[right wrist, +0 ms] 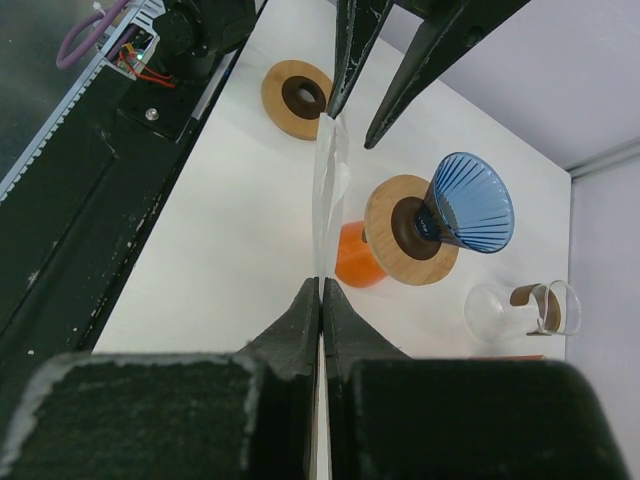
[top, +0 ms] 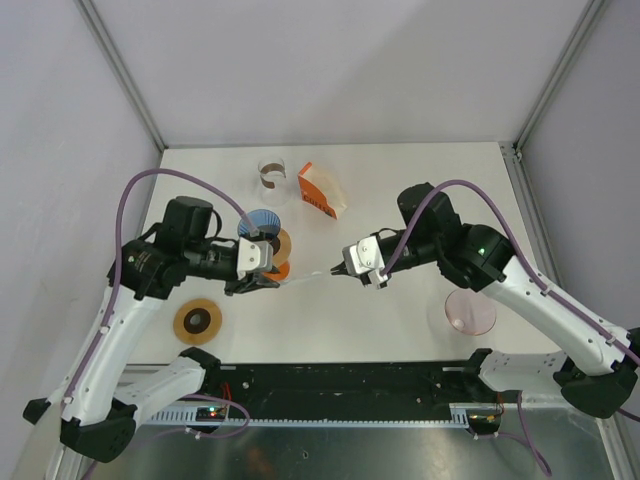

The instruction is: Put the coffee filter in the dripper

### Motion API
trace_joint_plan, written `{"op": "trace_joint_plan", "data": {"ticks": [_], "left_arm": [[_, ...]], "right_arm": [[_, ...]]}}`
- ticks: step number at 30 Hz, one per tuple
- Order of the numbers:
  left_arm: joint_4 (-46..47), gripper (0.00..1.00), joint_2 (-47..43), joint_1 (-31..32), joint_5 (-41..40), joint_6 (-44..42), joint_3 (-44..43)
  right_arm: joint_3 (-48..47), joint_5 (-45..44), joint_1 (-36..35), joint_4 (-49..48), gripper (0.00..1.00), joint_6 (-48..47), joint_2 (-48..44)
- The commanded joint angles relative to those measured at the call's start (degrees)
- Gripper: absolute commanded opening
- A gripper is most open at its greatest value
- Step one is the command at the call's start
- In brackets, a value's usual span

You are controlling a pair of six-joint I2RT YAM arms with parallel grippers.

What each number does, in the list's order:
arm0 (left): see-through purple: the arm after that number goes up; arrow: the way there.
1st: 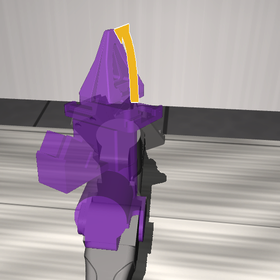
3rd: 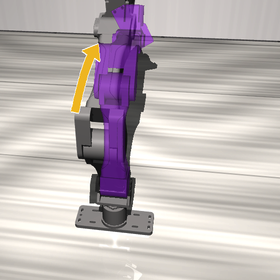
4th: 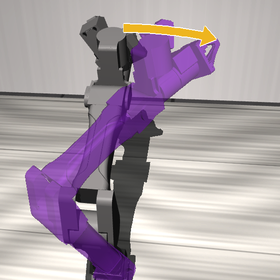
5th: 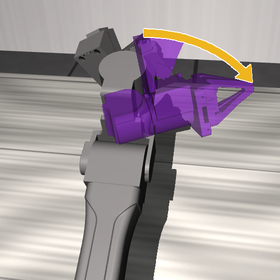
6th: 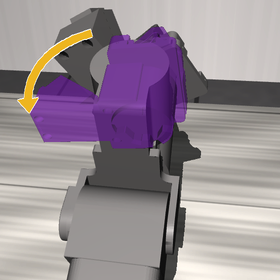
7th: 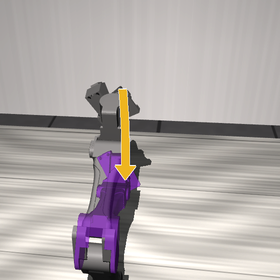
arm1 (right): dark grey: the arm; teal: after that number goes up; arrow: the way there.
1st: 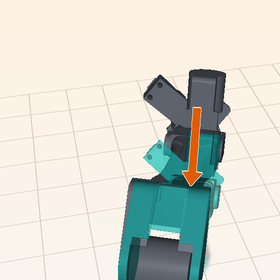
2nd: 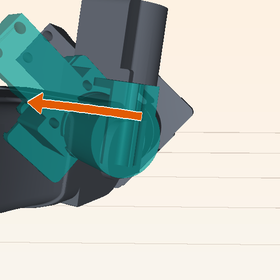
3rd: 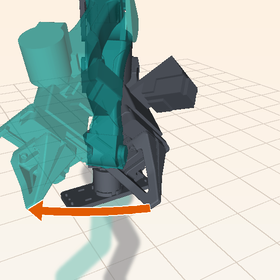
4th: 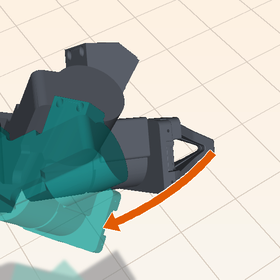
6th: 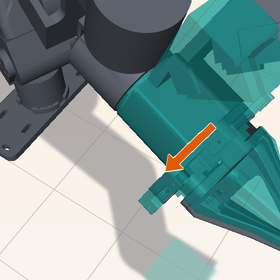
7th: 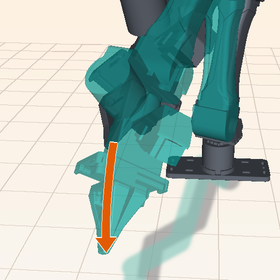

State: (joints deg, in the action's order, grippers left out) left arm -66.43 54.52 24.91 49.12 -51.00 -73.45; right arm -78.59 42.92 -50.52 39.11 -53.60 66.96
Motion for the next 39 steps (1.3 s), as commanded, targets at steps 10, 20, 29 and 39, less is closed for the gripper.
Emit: {"op": "trace_joint_plan", "data": {"ticks": [10,20,29,39], "left_arm": [[8.1,0.14,0.6,0.4,-0.2,12.0,1.6],[10.9,0.00,0.9,0.4,-17.0,22.1,-2.1],[11.5,0.00,2.0,0.5,-22.8,26.1,-6.4],[12.1,0.00,1.5,4.7,-29.3,27.5,-7.5]], "right_arm": [[0.0,1.2,-0.1,-2.1,0.00,0.4,1.4],[2.0,-12.4,-1.9,-6.3,0.55,4.3,-1.7],[2.1,-31.8,-11.9,-15.5,0.68,-0.6,-6.4],[0.4,-49.2,-22.3,-23.0,0.64,-12.0,4.5]]}}
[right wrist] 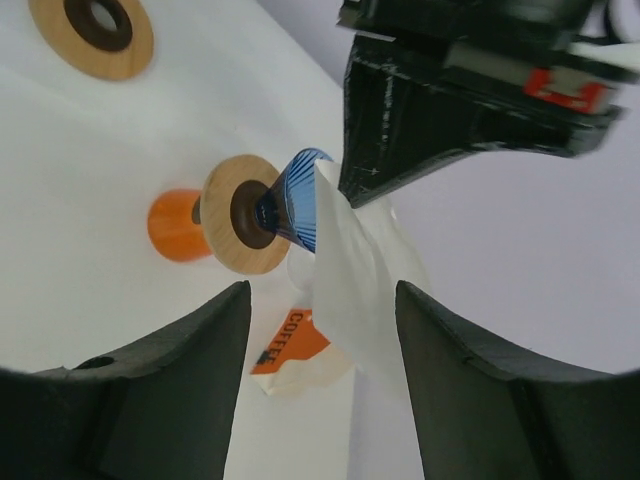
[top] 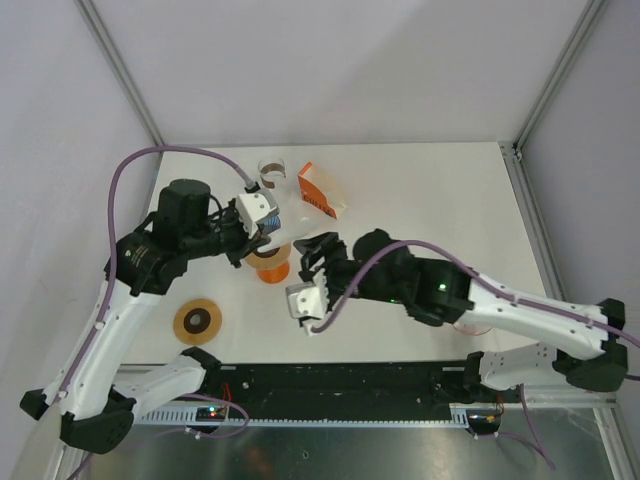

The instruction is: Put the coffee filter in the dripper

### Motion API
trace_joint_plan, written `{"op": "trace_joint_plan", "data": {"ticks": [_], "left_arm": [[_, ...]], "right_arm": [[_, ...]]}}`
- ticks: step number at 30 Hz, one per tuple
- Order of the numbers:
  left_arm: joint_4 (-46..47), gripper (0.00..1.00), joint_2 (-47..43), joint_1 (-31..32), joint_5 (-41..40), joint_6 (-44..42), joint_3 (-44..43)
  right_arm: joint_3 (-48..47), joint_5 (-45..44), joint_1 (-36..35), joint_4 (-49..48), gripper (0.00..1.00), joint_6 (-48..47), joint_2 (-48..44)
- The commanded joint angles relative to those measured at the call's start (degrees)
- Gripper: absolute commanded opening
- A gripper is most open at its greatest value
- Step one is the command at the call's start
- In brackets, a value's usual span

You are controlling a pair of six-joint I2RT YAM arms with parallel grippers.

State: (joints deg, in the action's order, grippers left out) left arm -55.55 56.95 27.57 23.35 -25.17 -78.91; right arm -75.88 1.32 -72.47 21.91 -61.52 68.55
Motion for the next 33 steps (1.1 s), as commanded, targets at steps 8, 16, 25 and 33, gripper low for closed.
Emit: {"op": "trace_joint_plan", "data": {"ticks": [8,16,25,33], "left_arm": [[1.4,0.00,-1.6,3.2,-4.2,0.5,-0.8],[1.6,0.00,-1.8,3.7,-5.6,-0.5,0.4],[1.8,0.00,-1.7,3.8,-6.3,-0.5,0.5],[1.9,0.00,-1.1,3.8,-5.5,-0.2,0.3]], "right_arm": [[-6.2,-6.4,0.2,-4.0,0.63,-3.2,7.4],[-7.9,-4.9,1.7,-1.7,0.62,-0.7,9.2],[-7.5,1.8,4.7,4.4,0.54,1.7,9.8],[-6.8,0.6,5.5,5.6,0.54,2.1,10.1]]}}
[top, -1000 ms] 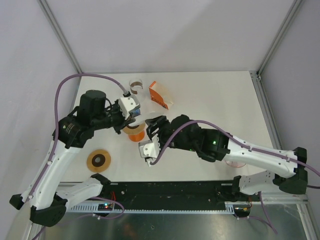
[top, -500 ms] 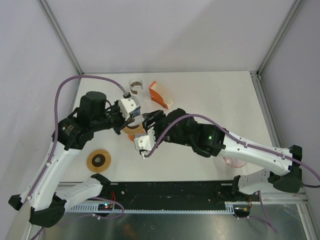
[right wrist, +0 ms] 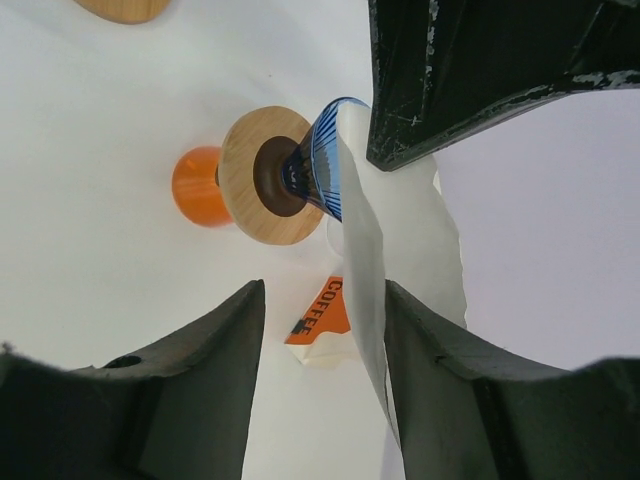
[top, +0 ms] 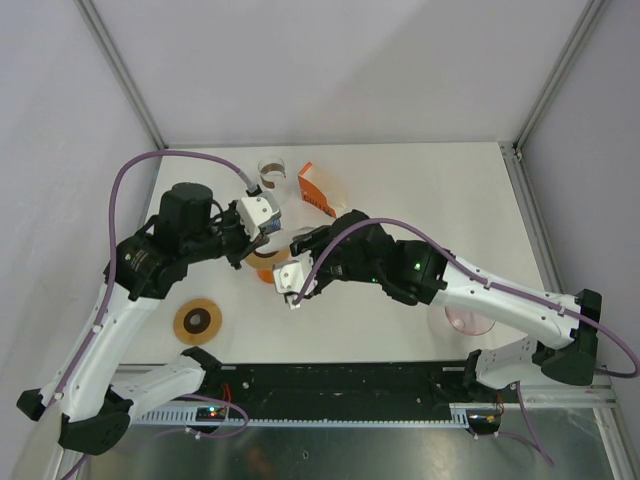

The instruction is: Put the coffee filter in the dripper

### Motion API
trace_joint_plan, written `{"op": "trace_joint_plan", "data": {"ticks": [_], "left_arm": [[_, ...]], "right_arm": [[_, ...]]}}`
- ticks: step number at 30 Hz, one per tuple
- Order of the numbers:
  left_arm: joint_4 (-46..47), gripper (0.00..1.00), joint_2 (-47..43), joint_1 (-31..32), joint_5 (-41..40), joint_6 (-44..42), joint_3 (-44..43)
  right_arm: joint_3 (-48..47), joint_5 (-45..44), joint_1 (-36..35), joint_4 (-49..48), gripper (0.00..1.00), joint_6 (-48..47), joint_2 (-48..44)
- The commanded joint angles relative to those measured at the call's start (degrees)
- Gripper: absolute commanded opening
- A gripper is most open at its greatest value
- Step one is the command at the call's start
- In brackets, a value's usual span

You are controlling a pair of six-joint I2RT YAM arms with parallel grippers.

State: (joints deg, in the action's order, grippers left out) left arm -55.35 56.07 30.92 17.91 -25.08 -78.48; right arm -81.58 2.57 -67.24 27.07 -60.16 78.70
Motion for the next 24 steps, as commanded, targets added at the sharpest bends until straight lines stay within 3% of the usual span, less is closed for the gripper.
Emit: {"op": "trace_joint_plan", "data": {"ticks": [1,5,16,21,24], "left_arm": [[1.7,0.00,-0.2,0.4,0.0,-0.2,-0.2],[1.6,0.00,-0.2,0.4,2.6,0.3,-1.2],[2.3,0.00,1.3,0.3,0.9,3.2,-5.1],[3.6,0.00,2.1,0.2,-3.8,3.5,-5.5],[4.4,0.00,2.3,0.0,-7.6,3.5,-5.9]], "right_arm": [[-1.0,-1.3,0.3,0.1,0.54,0.5,0.1],[-1.1,-6.2,-0.4,-1.1,0.50,-1.5,1.8],[-2.1,-12.5,-1.1,0.6,0.04,-1.1,5.3],[-1.8,-16.8,-3.0,1.9,0.00,-1.1,5.7],[-1.3,-15.0,-3.9,2.5,0.00,-0.4,5.3]]}}
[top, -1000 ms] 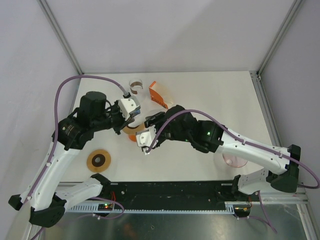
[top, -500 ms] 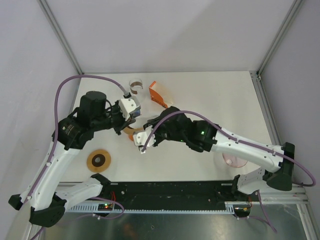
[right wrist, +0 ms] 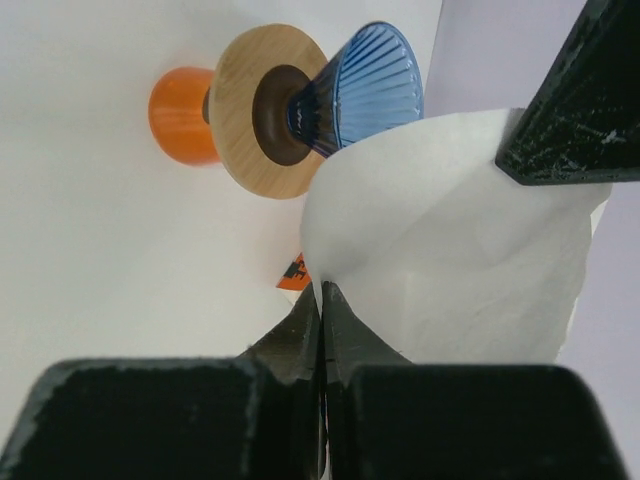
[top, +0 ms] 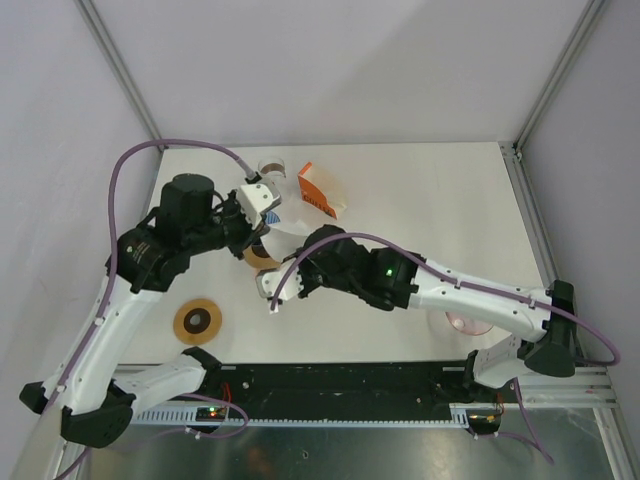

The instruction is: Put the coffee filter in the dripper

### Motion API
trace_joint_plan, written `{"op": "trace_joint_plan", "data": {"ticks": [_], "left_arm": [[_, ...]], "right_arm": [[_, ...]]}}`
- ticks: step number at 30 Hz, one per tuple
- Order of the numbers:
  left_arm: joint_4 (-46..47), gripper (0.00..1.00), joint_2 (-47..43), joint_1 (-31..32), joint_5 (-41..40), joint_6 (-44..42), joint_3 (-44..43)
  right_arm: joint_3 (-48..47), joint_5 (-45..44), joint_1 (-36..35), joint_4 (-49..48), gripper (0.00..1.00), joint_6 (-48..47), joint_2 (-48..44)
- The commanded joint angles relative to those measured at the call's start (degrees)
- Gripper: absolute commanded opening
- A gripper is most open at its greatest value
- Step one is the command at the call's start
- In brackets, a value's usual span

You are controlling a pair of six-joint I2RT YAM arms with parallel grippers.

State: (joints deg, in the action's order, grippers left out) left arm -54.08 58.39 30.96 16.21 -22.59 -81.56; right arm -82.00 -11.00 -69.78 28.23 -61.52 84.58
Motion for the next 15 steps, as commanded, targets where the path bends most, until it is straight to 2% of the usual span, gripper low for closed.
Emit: {"op": "trace_joint_plan", "data": {"ticks": [1,4,10,12,15], "left_arm": [[3.2,0.00,0.1,-0.1,-6.9,0.9,-3.1],[3.4,0.04,0.1,-0.2,-9.7,0.6,-3.9],[3.4,0.42,-0.2,-0.5,-10.4,1.1,-6.7],[3.5,0.51,0.0,-1.1,-10.5,1.6,-8.3],[4.1,0.59,0.5,-2.7,-11.5,2.8,-10.9]], "right_arm": [[-0.8,-0.5,-1.4,1.2,0.00,1.4,-0.8],[-1.4,4.2,-0.8,-0.5,0.00,3.2,-1.5],[-7.8,20.9,5.3,-0.4,0.00,14.0,0.1],[-9.4,24.6,7.2,0.0,0.00,16.4,1.2],[-11.9,29.2,9.8,0.0,0.00,20.3,3.0]]}}
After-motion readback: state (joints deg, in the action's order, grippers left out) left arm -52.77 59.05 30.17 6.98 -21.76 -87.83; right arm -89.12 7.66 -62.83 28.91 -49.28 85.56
